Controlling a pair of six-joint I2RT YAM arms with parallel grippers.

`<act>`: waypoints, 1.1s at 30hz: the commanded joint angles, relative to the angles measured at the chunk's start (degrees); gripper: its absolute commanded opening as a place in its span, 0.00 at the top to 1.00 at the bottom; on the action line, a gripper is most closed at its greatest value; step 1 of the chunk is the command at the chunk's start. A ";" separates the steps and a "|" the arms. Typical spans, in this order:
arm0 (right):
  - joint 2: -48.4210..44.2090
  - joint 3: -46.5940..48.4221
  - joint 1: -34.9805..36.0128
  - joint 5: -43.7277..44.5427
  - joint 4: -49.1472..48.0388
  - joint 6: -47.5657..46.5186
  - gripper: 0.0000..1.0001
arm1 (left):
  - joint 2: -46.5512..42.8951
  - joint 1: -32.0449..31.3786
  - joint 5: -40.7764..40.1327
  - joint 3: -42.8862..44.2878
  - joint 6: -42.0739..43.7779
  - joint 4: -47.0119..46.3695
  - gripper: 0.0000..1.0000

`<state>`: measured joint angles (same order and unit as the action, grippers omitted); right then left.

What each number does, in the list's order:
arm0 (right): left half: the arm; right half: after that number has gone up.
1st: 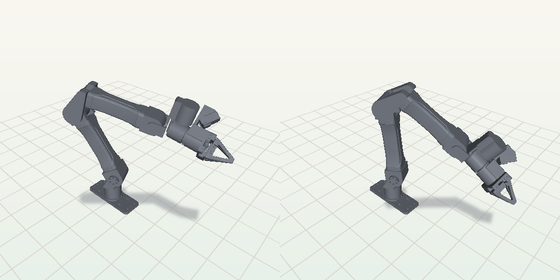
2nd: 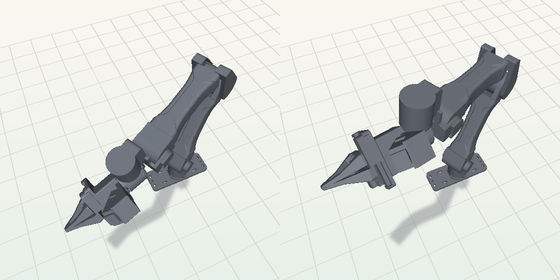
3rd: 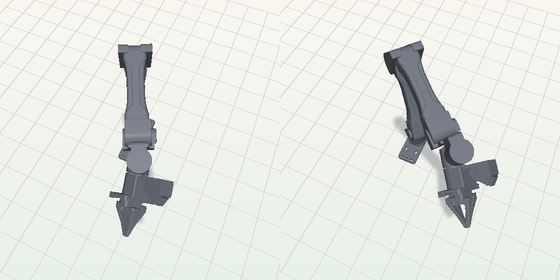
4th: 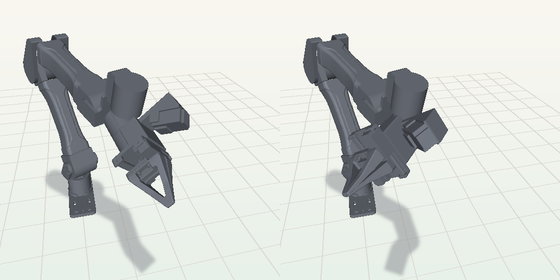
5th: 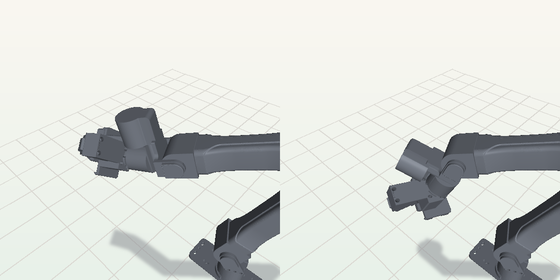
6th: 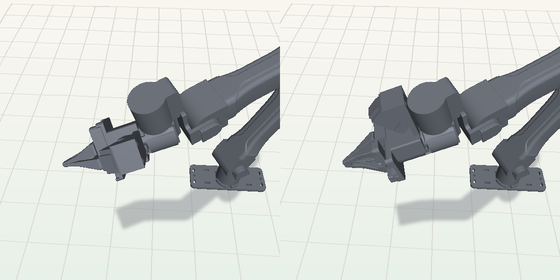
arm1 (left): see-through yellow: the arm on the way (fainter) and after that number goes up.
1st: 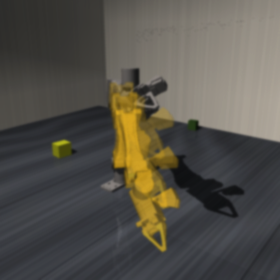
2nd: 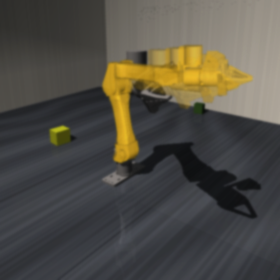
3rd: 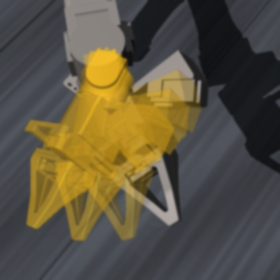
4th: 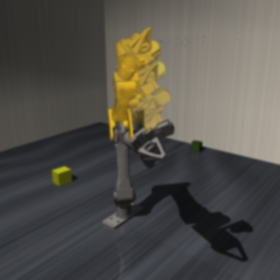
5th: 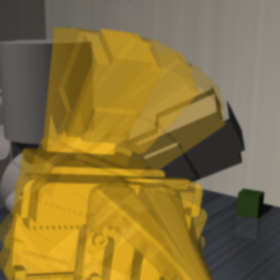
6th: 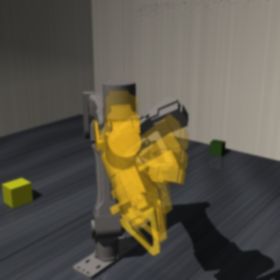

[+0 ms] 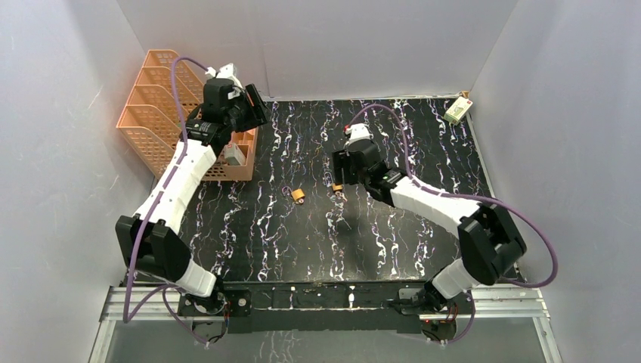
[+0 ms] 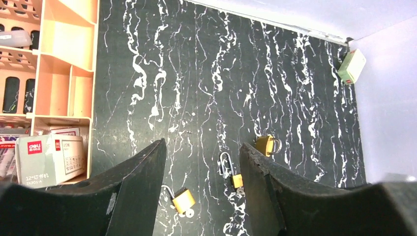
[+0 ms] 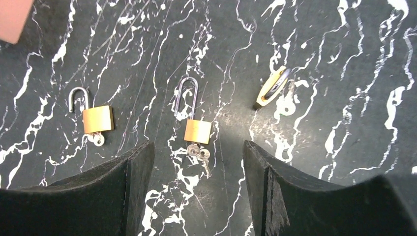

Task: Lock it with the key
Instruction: Place the key at the center of the board, then pick up the lock from the center of the board.

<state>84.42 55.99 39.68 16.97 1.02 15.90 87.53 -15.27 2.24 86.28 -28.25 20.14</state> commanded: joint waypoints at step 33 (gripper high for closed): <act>22.76 12.57 4.36 2.41 5.37 4.93 0.36 | -6.14 2.77 13.99 -10.25 1.97 -13.02 0.39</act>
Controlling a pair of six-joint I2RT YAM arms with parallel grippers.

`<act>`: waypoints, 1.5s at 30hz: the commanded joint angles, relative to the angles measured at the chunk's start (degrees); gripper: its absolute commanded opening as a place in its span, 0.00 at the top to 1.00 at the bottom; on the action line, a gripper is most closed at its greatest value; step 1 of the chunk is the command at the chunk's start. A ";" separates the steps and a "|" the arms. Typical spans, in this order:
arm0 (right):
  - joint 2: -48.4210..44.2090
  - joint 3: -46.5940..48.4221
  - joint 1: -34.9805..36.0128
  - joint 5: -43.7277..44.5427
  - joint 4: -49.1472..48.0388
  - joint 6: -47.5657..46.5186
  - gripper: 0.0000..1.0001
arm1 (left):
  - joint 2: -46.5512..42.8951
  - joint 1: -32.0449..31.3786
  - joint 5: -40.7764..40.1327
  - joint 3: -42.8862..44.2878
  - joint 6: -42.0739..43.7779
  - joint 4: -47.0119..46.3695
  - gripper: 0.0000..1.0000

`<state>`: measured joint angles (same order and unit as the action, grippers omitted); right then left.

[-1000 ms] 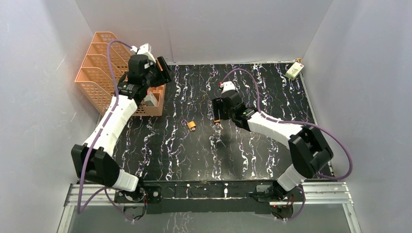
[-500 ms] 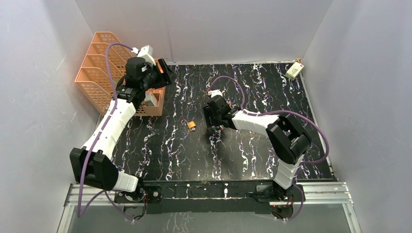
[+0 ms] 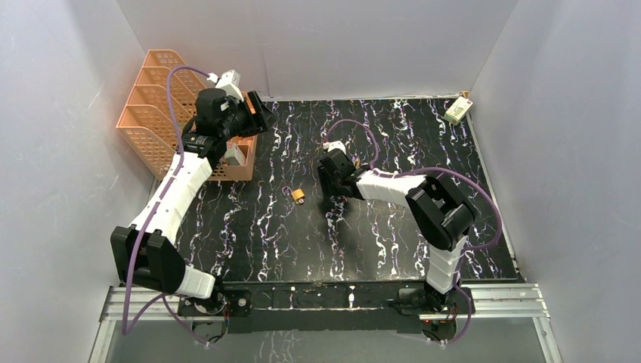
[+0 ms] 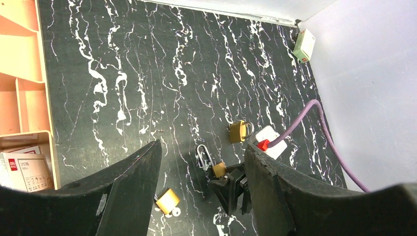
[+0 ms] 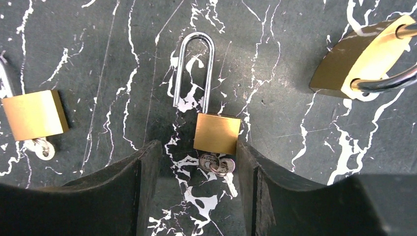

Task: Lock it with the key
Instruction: Pick up the lock from the center of the board.

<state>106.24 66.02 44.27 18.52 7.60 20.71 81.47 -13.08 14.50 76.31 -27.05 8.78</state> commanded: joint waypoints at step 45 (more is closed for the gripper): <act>3.50 1.19 -2.61 -8.97 -4.98 -3.14 0.62 | 1.32 1.83 3.88 -0.91 0.94 -2.48 0.39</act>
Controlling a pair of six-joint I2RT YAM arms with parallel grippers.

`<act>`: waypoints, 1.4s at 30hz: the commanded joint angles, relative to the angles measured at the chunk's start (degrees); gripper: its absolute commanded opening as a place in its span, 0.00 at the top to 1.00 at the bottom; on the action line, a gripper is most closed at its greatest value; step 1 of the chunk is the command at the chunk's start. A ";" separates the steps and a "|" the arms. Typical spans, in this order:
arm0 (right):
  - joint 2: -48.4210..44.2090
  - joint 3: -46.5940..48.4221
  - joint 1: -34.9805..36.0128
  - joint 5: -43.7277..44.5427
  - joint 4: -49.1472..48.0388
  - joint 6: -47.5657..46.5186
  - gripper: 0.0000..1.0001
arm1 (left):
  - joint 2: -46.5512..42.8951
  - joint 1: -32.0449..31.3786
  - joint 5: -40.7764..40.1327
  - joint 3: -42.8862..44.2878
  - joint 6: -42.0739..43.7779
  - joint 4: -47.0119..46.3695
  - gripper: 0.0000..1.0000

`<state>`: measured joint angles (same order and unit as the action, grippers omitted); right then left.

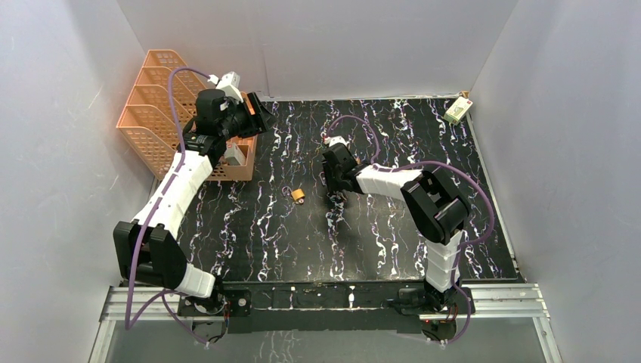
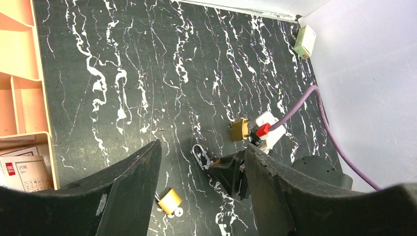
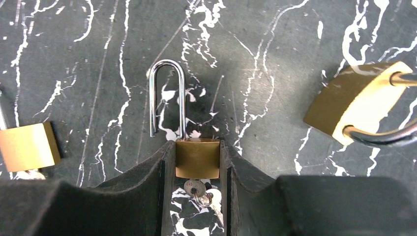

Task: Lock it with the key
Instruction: Pick up the lock from the center of the board.

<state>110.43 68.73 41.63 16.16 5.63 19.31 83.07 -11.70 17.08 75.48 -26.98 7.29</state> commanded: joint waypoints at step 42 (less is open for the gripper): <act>-27.98 -11.13 -12.45 -86.75 -33.87 10.24 0.60 | -13.62 3.79 61.07 -17.23 5.80 -27.75 0.25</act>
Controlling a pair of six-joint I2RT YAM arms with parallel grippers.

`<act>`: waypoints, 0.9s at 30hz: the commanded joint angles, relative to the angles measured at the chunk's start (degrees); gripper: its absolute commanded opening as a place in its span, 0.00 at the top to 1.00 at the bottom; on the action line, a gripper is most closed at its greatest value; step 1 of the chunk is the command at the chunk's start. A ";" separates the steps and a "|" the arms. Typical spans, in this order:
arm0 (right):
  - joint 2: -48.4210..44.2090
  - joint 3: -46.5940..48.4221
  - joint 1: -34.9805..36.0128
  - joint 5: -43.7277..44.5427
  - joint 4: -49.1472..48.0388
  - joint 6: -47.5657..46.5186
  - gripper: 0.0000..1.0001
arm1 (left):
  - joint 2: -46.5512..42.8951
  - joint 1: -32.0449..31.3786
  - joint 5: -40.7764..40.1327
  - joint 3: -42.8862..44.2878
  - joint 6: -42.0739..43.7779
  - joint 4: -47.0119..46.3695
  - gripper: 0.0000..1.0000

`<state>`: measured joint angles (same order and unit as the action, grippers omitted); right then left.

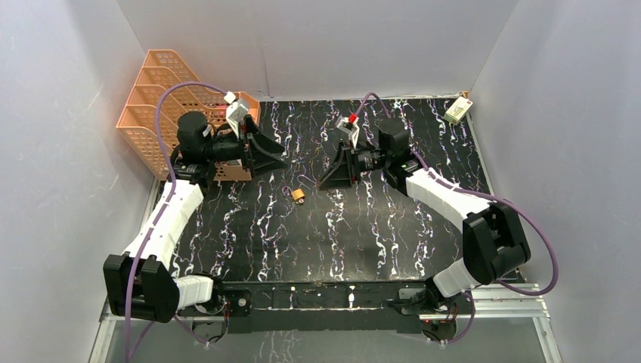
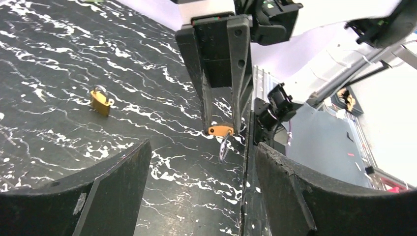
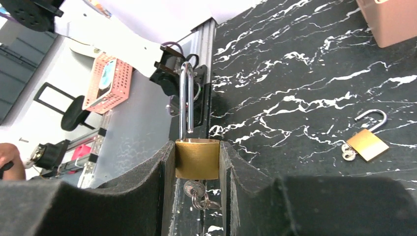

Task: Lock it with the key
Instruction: Pick up the lock from the center of the board, then lock the lock.

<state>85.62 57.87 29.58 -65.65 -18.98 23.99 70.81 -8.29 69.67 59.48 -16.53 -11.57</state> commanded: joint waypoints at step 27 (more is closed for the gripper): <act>1.71 8.84 -0.08 4.31 -4.00 3.11 0.61 | 5.22 -2.07 10.37 -2.22 -14.33 -19.80 0.33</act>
<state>85.80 63.09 29.32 -62.06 -21.08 26.76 75.90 -9.96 79.64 55.18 -32.01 -30.81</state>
